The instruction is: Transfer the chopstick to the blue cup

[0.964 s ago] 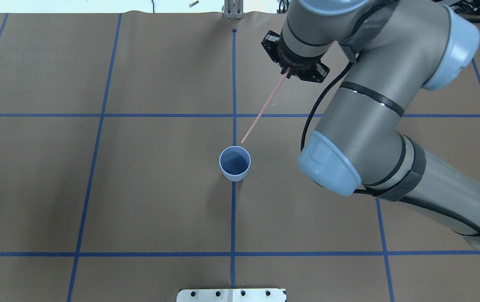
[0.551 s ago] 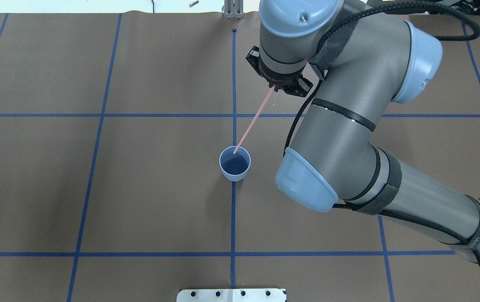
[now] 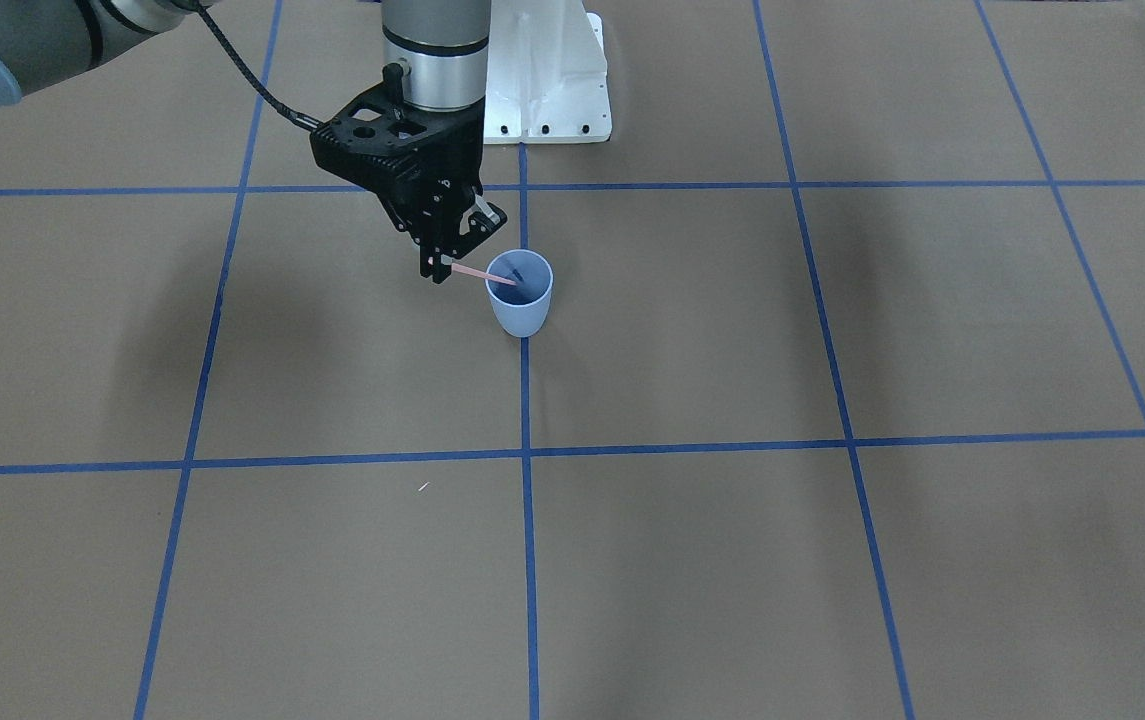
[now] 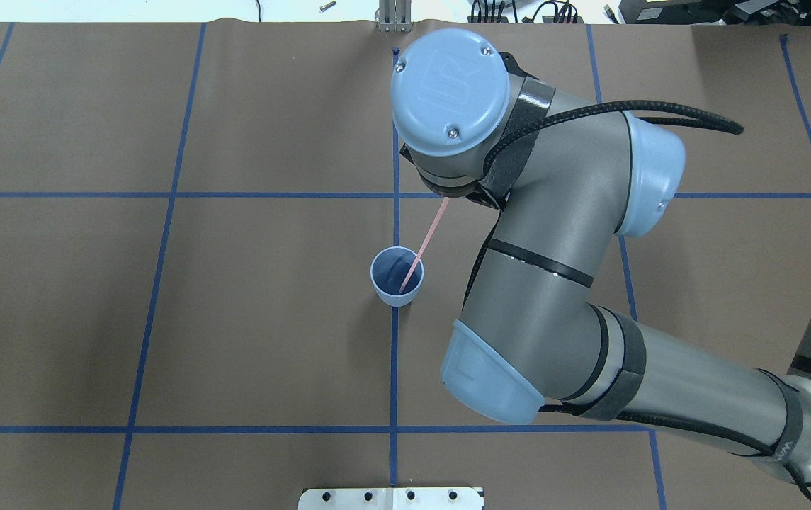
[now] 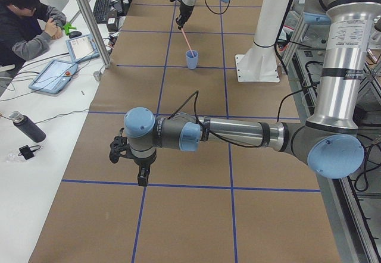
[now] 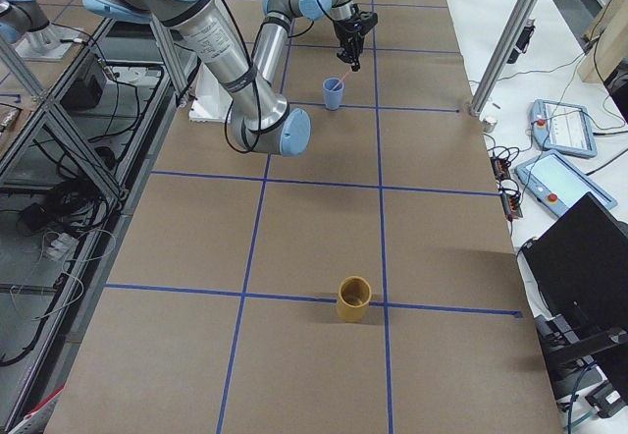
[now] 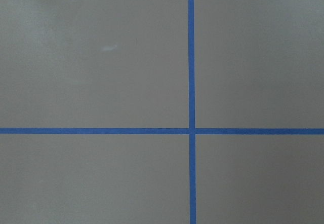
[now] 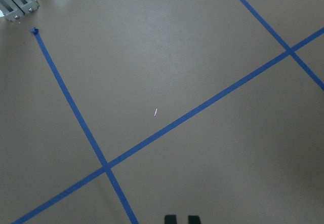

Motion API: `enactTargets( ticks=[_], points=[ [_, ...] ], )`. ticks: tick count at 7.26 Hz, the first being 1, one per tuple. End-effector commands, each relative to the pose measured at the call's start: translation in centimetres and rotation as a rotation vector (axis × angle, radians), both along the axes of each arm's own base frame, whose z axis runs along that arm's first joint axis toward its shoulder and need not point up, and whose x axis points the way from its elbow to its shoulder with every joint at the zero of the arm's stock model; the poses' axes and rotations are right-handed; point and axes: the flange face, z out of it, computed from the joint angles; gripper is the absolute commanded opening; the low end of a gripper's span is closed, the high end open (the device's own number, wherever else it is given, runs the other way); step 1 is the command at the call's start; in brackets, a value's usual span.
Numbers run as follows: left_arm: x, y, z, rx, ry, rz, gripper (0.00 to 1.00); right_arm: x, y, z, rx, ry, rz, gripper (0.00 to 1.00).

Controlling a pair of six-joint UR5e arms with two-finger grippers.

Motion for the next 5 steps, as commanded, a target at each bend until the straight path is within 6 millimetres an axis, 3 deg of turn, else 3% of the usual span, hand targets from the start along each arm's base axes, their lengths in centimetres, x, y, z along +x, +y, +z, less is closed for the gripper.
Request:
enactTargets(
  ticks=[1,3,4,5],
  points=[
    [0.0,-0.1,0.0,0.0,0.0,0.0,0.98,-1.4,0.9,-0.1,0.046,0.03,0.014,1.0],
    [0.0,0.0,0.0,0.0,0.002,0.0,0.98,-0.5,1.1,-1.3,0.097,0.025,-0.037,1.0],
    [0.0,0.0,0.0,-0.003,0.002,-0.001,0.98,1.5,-0.6,-1.3,0.119,0.036,-0.068,1.0],
    [0.0,0.0,-0.1,-0.002,0.005,-0.003,0.98,5.0,-3.8,-0.1,0.129,0.047,-0.154,1.0]
  ],
)
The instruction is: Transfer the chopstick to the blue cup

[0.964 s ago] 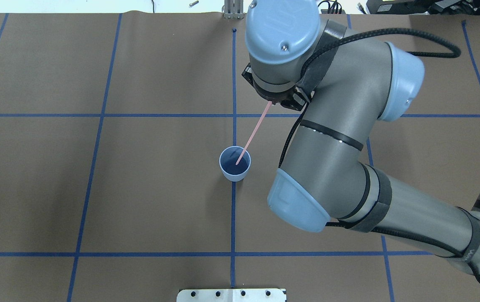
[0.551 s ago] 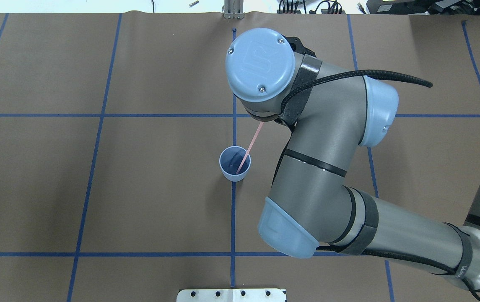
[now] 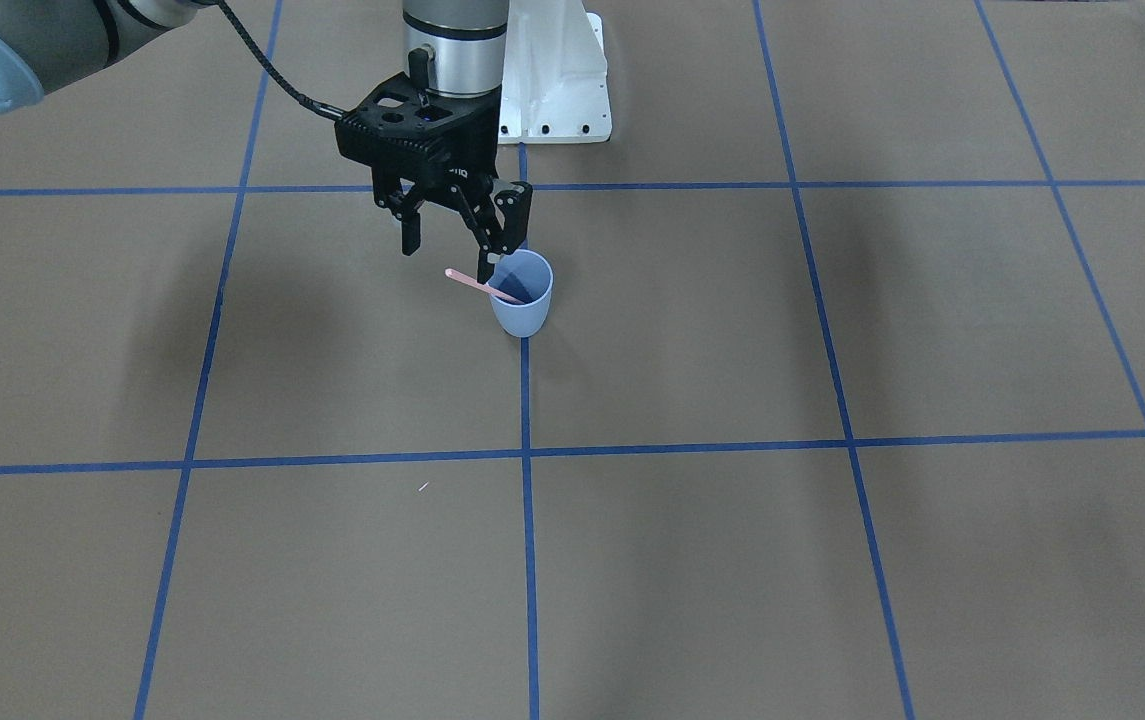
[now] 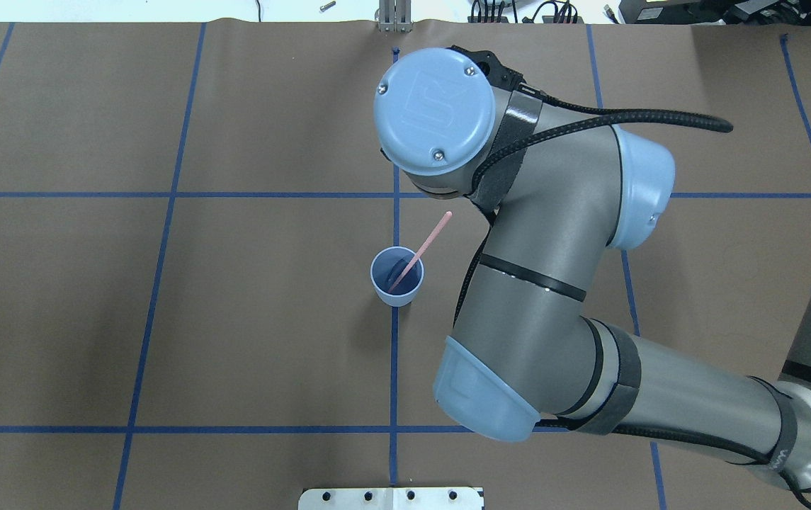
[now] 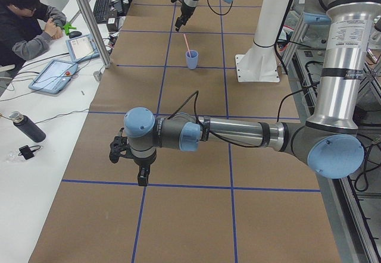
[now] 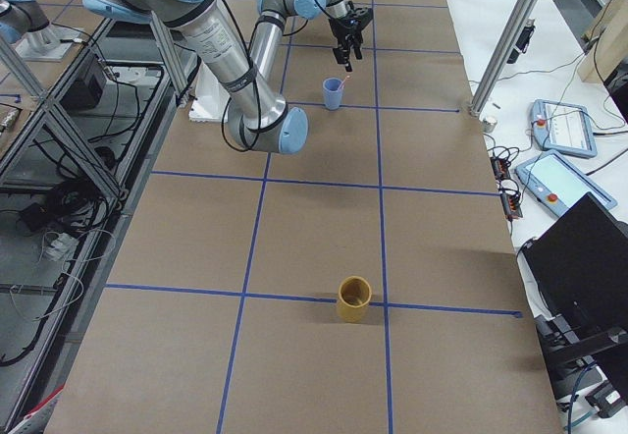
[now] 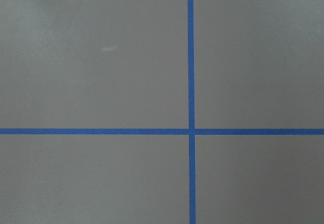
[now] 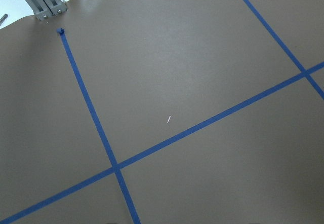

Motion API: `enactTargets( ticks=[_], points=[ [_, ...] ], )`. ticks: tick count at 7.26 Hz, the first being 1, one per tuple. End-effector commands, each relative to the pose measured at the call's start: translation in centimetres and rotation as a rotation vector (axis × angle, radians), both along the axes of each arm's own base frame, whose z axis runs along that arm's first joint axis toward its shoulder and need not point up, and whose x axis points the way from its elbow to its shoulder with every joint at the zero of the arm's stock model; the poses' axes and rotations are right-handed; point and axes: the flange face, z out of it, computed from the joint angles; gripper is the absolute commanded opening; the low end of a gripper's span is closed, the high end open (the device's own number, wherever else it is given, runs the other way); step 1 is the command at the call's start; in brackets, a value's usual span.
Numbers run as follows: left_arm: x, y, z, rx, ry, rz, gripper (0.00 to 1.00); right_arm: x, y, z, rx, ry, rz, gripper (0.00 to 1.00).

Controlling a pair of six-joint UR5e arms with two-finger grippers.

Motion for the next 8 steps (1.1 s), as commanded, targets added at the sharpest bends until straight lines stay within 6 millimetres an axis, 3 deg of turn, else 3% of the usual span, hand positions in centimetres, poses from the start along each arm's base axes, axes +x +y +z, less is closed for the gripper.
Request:
enactTargets(
  ticks=[1,3,4,5,6,7,8],
  points=[
    [0.1,0.0,0.0,-0.009,0.002,-0.001,0.98,8.0,-6.7,4.4,0.06,0.015,-0.184,1.0],
    [0.4,0.3,0.5,-0.023,0.003,0.006,0.98,22.6,-15.0,18.1,0.138,-0.028,-0.388,1.0],
    [0.7,0.3,0.8,-0.037,0.003,0.004,0.98,29.9,-17.7,23.5,0.156,-0.032,-0.477,1.0],
    [1.1,0.3,1.2,-0.057,0.002,-0.002,0.98,35.8,-18.4,29.6,0.175,-0.015,-0.547,1.0],
    [1.0,0.8,1.9,-0.074,0.004,-0.005,0.98,39.7,-17.2,36.4,0.166,0.024,-0.614,1.0],
    [1.0,1.5,2.4,-0.083,0.004,-0.005,0.98,41.6,-15.6,42.5,0.158,0.047,-0.705,1.0],
    [1.0,1.7,2.5,-0.086,0.008,-0.006,0.98,43.9,-12.7,46.8,0.128,0.043,-0.721,1.0]
  ],
)
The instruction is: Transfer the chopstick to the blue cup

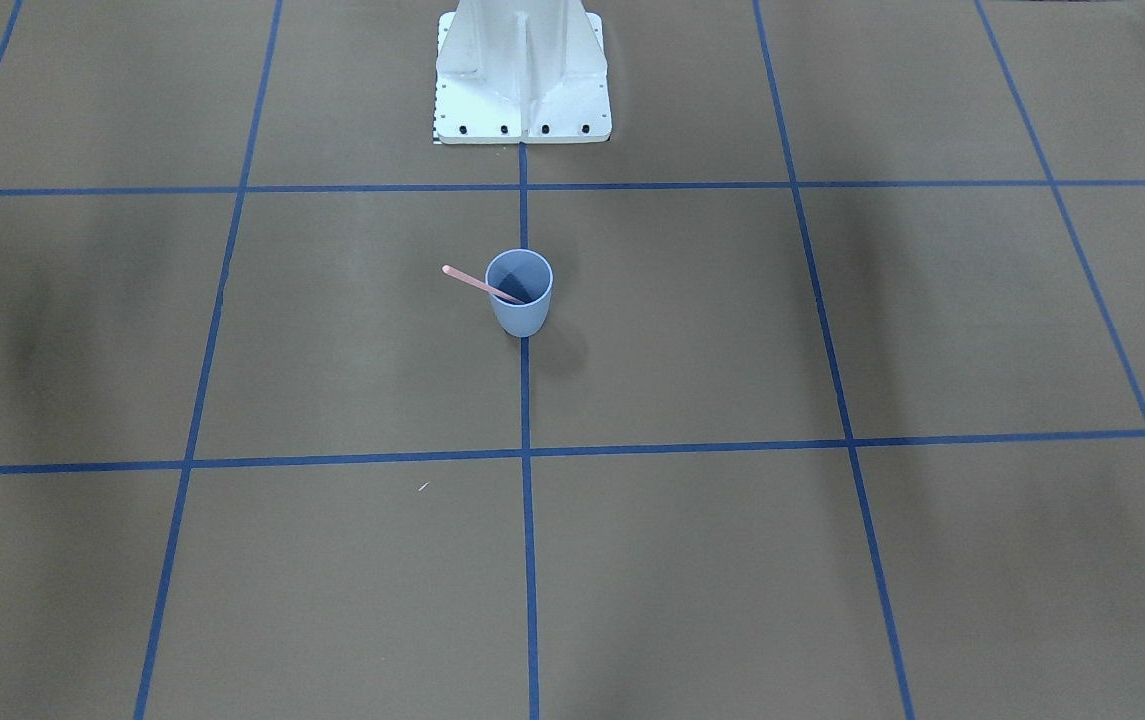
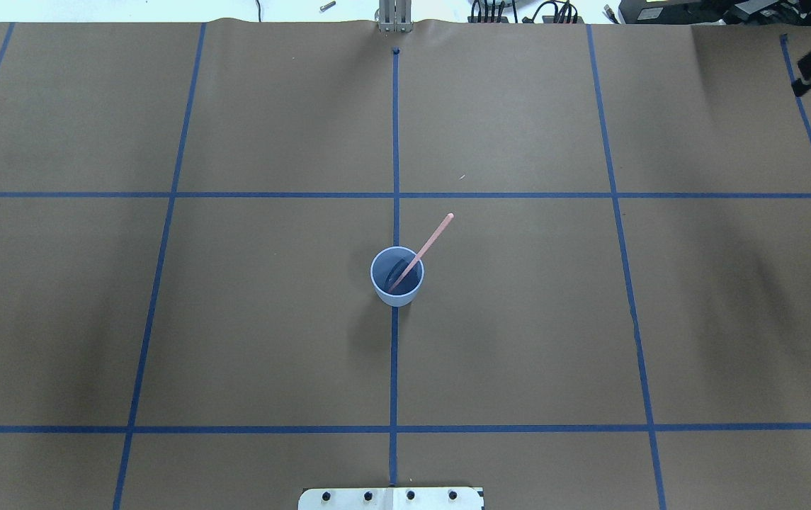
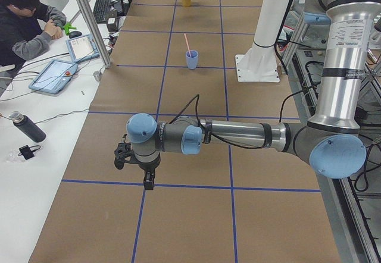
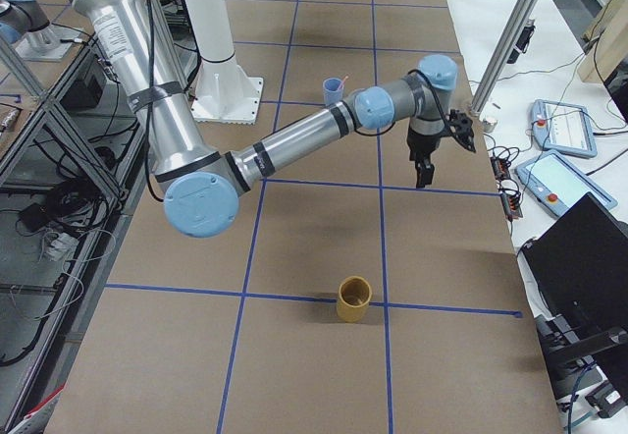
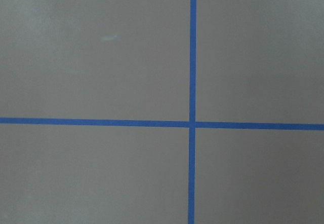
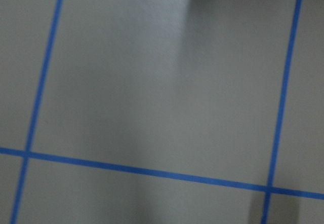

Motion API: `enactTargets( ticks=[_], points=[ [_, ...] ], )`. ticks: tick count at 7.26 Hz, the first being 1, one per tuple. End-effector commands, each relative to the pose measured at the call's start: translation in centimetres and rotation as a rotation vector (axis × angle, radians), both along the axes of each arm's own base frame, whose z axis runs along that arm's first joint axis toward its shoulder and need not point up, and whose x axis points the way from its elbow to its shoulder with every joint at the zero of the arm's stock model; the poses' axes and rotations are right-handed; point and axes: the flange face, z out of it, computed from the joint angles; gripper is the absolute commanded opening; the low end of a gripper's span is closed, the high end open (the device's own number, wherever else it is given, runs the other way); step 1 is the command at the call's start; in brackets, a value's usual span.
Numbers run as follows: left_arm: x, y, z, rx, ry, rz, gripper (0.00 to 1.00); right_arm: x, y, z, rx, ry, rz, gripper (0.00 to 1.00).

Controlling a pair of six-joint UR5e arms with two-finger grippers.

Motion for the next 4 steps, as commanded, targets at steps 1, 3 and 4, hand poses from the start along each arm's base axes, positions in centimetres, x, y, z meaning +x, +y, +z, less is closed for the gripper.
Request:
enactTargets(
  ticks=[1,3,4],
  points=[
    [0.3,0.6,0.3,-0.019,0.054,0.003,0.98,4.3,6.9,10.5,-0.019,0.016,-0.046,1.0],
    [0.5,2.7,1.0,-0.02,0.054,0.01,0.98,6.1,11.7,14.5,0.013,-0.038,0.015,1.0],
    [0.5,2.7,1.0,-0.019,0.056,0.012,0.98,6.2,11.7,14.3,-0.014,-0.046,0.051,1.0]
  ],
)
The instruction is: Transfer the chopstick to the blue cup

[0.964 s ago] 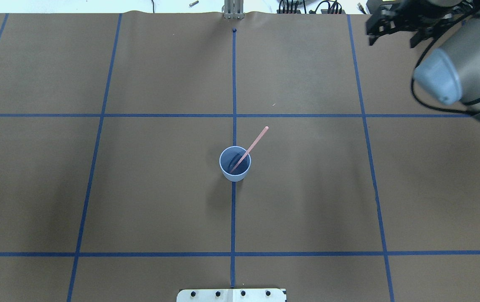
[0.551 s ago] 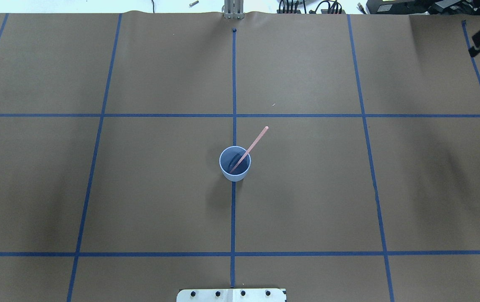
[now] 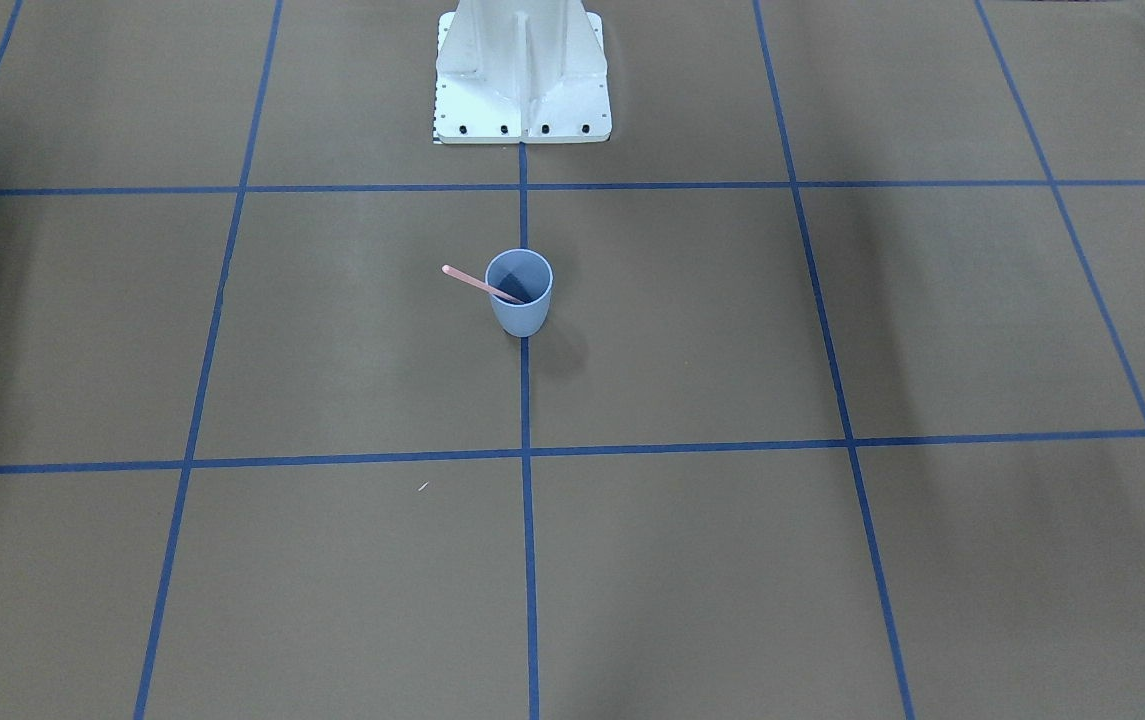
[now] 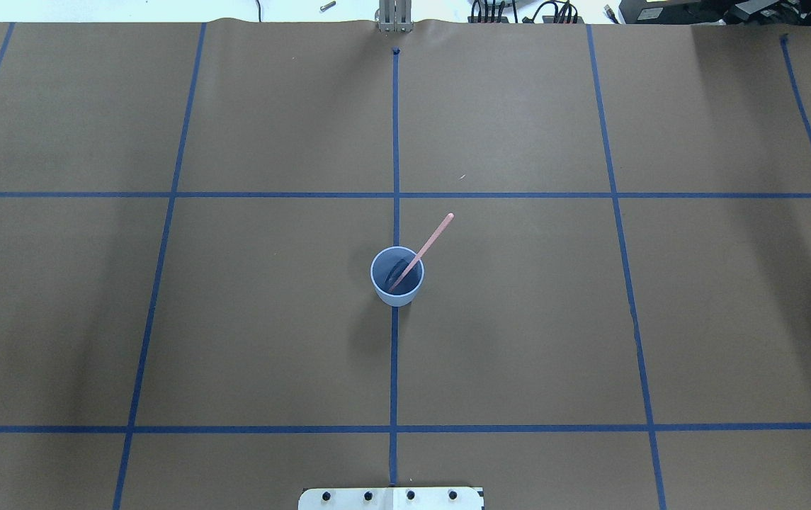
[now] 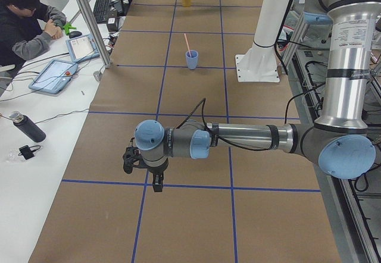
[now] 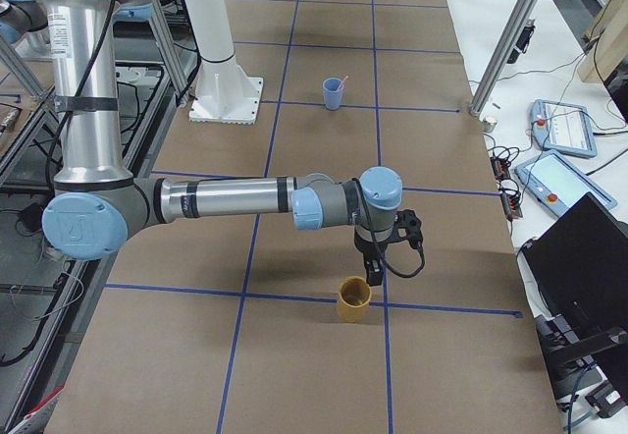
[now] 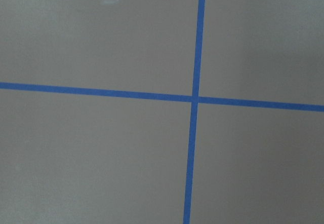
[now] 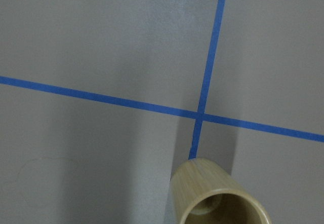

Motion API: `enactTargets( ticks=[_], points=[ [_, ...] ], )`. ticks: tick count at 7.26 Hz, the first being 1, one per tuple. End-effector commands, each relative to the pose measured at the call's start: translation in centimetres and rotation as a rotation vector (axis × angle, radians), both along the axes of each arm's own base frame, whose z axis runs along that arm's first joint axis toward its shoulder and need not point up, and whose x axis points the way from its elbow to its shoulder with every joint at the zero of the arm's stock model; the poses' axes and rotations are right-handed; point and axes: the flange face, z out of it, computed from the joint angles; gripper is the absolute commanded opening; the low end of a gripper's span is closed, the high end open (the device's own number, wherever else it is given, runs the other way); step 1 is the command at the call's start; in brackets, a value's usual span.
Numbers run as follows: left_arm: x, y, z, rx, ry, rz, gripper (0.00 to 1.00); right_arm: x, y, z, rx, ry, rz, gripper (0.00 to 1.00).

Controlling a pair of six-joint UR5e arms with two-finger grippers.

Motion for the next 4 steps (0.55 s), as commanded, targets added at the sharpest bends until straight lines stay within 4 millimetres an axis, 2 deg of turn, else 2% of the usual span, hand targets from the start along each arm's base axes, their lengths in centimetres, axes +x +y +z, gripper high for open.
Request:
enactTargets(
  ticks=[1,4],
  points=[
    [0.08,0.56,0.19,-0.002,0.005,0.003,0.98,0.48,1.1,0.62,-0.038,-0.021,0.061,1.0],
    [0.1,0.88,-0.51,0.012,0.008,0.003,0.98,0.66,1.1,0.65,-0.041,-0.017,0.07,1.0]
  ],
)
